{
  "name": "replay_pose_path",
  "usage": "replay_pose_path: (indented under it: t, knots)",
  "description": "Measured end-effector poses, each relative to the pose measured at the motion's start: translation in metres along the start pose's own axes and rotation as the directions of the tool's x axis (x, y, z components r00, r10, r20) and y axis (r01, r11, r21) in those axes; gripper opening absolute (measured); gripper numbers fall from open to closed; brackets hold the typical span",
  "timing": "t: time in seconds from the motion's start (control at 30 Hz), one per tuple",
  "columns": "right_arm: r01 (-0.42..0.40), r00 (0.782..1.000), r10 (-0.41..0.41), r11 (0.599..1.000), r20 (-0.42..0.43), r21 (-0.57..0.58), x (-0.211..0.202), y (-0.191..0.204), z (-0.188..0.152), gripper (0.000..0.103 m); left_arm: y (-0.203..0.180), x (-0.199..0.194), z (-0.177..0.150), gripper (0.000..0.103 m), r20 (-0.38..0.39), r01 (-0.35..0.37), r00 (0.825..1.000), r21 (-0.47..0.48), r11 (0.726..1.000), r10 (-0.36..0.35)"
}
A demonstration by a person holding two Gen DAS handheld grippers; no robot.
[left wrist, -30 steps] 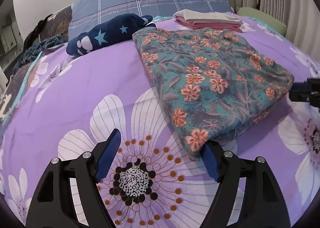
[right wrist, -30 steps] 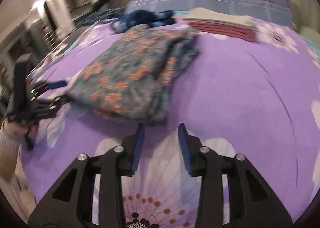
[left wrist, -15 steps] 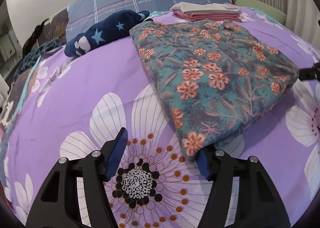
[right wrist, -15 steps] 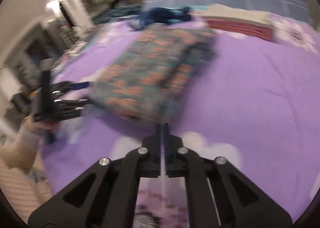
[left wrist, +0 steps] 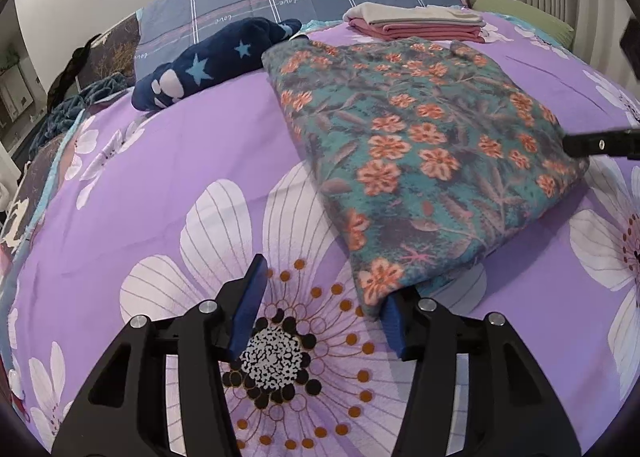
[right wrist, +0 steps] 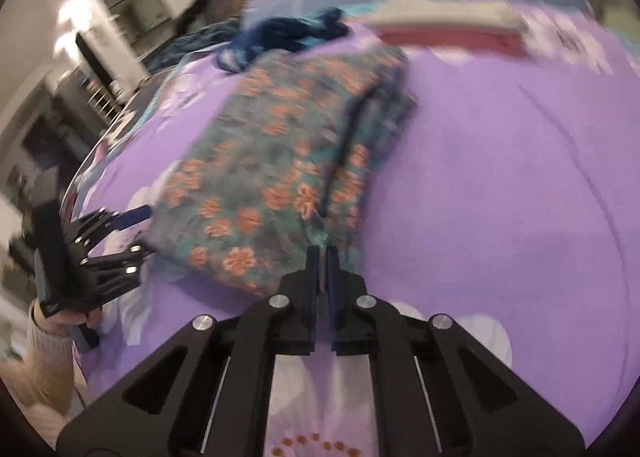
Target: Fold small clothes
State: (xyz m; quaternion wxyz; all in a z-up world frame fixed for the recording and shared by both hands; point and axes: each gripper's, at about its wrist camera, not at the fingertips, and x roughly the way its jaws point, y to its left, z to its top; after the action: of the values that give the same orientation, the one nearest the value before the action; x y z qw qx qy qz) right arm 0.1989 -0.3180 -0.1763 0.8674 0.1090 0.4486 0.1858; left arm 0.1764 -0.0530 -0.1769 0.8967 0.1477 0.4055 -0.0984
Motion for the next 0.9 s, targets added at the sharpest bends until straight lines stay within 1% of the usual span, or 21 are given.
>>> replay_pose_path:
  t: [0.03,0.1,0.13,0.2,0.23,0.27,0.33,0.37,0.4,0.43,0.47,0.53,0.57,0.6,0.67,0.7,0.73,0.77,0.83,0.9]
  knots:
    - [-0.01,1.0,0.01,0.999,-0.012,0.039,0.002,-0.009,-0.004,0.004,0.002,0.001,-0.001,0.061,-0.001,0.002,1.0,-0.005,1.0,-0.002]
    - [-0.037,0.999,0.038,0.997,-0.008,0.067,0.0,-0.019,-0.01,0.005,0.005,0.001,0.0,0.061,-0.005,0.014,1.0,-0.014,1.0,-0.014]
    - [-0.045,0.999,0.044,0.997,0.007,0.055,-0.006,-0.017,-0.01,0.006,0.005,0.0,0.0,0.061,-0.004,0.014,1.0,-0.011,1.0,-0.014]
    - [-0.046,0.998,0.045,0.999,0.034,0.021,-0.016,-0.009,-0.007,0.011,0.003,-0.006,0.0,0.056,-0.001,0.019,1.0,0.005,1.0,-0.019]
    - [-0.038,0.998,0.038,0.999,0.051,0.004,-0.02,-0.004,-0.004,0.011,0.002,-0.011,-0.001,0.045,-0.002,0.043,0.999,0.007,0.999,-0.043]
    - [-0.034,0.997,0.035,0.999,0.071,-0.013,-0.024,0.001,0.0,0.011,0.003,-0.019,-0.001,0.03,-0.008,0.105,0.994,0.0,0.994,-0.105]
    - [-0.044,0.993,0.05,0.998,0.106,-0.055,-0.027,0.012,0.015,0.011,0.006,-0.036,0.0,0.022,0.003,0.205,0.979,-0.038,0.978,-0.205]
    - [-0.043,0.992,0.051,0.997,0.111,-0.069,-0.025,0.017,0.021,0.011,0.008,-0.05,0.004,0.021,0.04,0.267,0.963,-0.059,0.962,-0.265]
    - [-0.043,0.992,0.052,0.996,0.113,-0.079,-0.022,0.021,0.026,0.011,0.008,-0.06,0.008,0.021,0.074,0.294,0.954,-0.057,0.954,-0.289]
    - [-0.046,0.992,0.055,0.995,0.111,-0.087,-0.018,0.025,0.031,0.011,0.007,-0.071,0.014,0.021,0.115,0.305,0.948,-0.046,0.951,-0.298]
    - [-0.051,0.993,0.061,0.995,0.104,-0.091,-0.012,0.028,0.035,0.011,0.004,-0.08,0.022,0.022,0.161,0.299,0.943,-0.022,0.954,-0.292]
    - [-0.048,0.996,0.054,0.995,0.072,-0.083,0.006,0.032,0.041,0.011,-0.003,-0.077,0.032,0.022,0.188,0.27,0.945,0.013,0.963,-0.268]
    - [-0.01,0.998,0.014,0.997,0.056,-0.074,0.015,0.031,0.04,0.01,-0.008,-0.068,0.035,0.022,0.177,0.25,0.952,0.019,0.968,-0.249]
    - [0.045,0.998,-0.042,0.997,0.045,-0.063,0.022,0.028,0.039,0.002,-0.012,-0.048,0.039,0.022,0.135,0.229,0.964,0.015,0.973,-0.229]
    - [0.106,0.994,-0.104,0.993,0.044,-0.046,0.028,0.017,0.032,0.0,-0.016,-0.01,0.035,0.022,0.035,0.201,0.979,0.005,0.98,-0.201]
    - [0.109,0.993,-0.108,0.993,0.047,-0.037,0.028,0.014,0.029,0.0,-0.019,0.012,0.028,0.022,-0.021,0.189,0.982,0.008,0.982,-0.189]
    - [0.109,0.993,-0.107,0.994,0.05,-0.027,0.028,0.012,0.025,0.0,-0.02,0.016,0.023,0.022,-0.001,0.183,0.983,0.02,0.983,-0.183]
    - [0.115,0.992,-0.114,0.993,0.051,-0.027,0.028,0.011,0.022,0.0,-0.023,0.012,0.02,0.023,0.028,0.165,0.986,0.046,0.985,-0.166]
    - [0.151,0.987,-0.148,0.986,0.057,-0.064,0.027,0.016,0.017,0.001,-0.032,0.007,0.019,0.024,0.028,0.115,0.993,0.093,0.989,-0.118]
    - [0.175,0.984,-0.171,0.98,0.058,-0.09,0.028,0.02,0.015,0.003,-0.036,0.007,0.018,0.024,0.031,0.095,0.995,0.108,0.99,-0.098]
